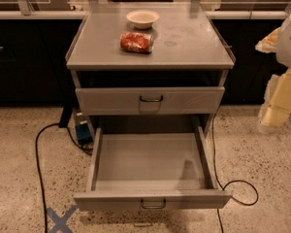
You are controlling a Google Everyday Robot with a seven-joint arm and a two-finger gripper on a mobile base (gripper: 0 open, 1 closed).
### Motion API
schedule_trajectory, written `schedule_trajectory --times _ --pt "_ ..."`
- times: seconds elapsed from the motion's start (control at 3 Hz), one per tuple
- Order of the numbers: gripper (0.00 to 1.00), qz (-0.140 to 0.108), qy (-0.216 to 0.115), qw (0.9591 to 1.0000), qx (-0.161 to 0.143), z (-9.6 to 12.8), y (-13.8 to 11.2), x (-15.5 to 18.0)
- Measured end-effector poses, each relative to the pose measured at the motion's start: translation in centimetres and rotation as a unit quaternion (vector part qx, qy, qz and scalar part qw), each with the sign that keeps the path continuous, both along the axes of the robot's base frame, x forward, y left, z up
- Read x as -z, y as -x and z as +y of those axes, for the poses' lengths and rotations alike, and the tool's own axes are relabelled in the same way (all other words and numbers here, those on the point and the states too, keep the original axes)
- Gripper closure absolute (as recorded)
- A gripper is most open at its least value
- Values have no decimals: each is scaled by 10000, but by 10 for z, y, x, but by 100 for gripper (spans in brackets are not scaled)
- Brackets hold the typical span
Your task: Close middle drawer
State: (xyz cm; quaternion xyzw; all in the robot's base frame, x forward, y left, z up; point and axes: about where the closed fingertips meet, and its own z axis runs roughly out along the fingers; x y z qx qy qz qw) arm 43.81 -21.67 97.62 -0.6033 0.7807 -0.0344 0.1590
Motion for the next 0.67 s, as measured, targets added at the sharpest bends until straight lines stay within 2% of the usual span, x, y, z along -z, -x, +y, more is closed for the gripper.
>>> schedule_trajectory --times 0.33,0.67 --pt "0 0 0 10000 0 0 0 0" --pt "19 0 0 10000 0 0 0 0"
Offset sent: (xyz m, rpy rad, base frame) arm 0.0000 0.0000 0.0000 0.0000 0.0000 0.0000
